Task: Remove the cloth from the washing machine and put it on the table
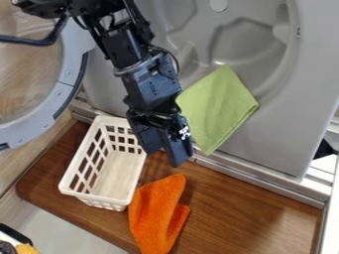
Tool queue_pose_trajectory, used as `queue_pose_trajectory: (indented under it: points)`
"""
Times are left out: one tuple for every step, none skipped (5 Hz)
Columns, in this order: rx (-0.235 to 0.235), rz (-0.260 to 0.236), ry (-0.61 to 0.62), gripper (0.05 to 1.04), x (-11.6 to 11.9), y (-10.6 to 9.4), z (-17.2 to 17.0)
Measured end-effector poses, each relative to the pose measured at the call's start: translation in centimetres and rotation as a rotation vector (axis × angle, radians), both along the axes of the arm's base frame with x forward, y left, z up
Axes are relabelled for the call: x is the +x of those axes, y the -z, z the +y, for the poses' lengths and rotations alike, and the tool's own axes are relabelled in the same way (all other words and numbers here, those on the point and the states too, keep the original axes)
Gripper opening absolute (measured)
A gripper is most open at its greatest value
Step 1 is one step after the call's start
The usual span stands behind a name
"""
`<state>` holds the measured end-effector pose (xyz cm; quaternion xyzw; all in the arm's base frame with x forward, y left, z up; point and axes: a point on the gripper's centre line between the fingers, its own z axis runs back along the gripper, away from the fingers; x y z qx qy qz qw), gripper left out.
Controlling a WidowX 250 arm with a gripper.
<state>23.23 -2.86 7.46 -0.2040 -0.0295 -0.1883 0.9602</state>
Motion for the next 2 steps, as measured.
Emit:
queue_pose_trajectory:
  points:
    - [-0.003,0.024,-0.006,1.001,-0.1,0.5,0.0]
    - [0.006,0.032,-0.004,1.0,1.3,0.7,-0.4]
